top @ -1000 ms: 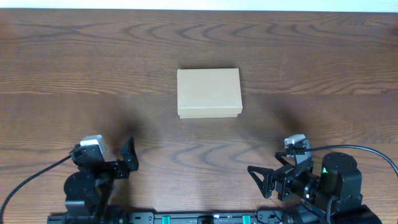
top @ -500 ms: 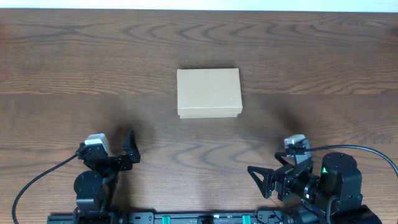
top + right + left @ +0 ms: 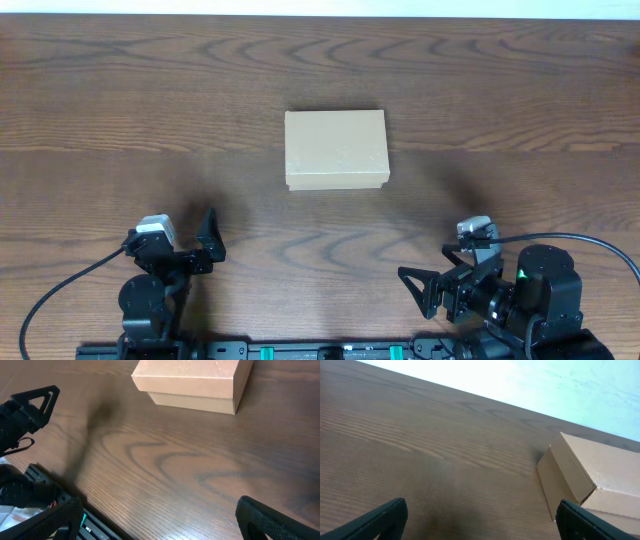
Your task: Pack container
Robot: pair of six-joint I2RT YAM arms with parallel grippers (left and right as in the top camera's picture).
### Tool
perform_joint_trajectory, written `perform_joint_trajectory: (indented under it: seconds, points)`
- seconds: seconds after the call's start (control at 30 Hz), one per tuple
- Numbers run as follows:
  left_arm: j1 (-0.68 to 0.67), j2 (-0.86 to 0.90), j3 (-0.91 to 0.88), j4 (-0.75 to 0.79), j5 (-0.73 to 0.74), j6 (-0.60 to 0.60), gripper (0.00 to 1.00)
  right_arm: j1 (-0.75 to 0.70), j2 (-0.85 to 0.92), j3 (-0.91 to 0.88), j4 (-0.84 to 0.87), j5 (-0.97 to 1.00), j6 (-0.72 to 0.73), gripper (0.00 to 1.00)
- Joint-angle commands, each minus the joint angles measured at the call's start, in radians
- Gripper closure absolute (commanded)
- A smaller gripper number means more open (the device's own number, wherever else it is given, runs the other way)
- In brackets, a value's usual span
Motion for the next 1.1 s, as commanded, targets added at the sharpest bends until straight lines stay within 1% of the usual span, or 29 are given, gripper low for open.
perform_joint_trajectory:
  seconds: [0.0, 0.33, 0.4, 0.5, 0.57, 0.73, 1.07]
  points:
    - [0.006, -0.007, -0.027, -0.002, -0.006, 0.007, 0.05, 0.01, -0.006, -0.003, -0.001, -0.005, 0.01, 0.01]
    - [0.006, -0.007, -0.027, -0.002, -0.006, 0.007, 0.05, 0.01, -0.006, -0.003, -0.001, -0.003, 0.006, 0.01]
    - [0.006, -0.007, -0.027, -0.002, -0.006, 0.007, 0.05, 0.01, -0.006, -0.003, 0.0, 0.08, -0.051, 0.01]
    - [0.006, -0.007, -0.027, -0.002, -0.006, 0.007, 0.05, 0.016, -0.024, -0.011, 0.009, 0.192, -0.057, 0.01]
    - [0.006, -0.007, -0.027, -0.002, -0.006, 0.007, 0.05, 0.032, -0.055, -0.034, 0.035, 0.236, -0.101, 0.01]
    - [0.006, -0.007, -0.027, -0.002, -0.006, 0.007, 0.05, 0.116, -0.187, -0.186, 0.169, 0.265, -0.231, 0.01]
    - [0.006, -0.007, -0.027, -0.002, -0.006, 0.007, 0.05, 0.212, -0.416, -0.505, 0.388, 0.259, -0.23, 0.01]
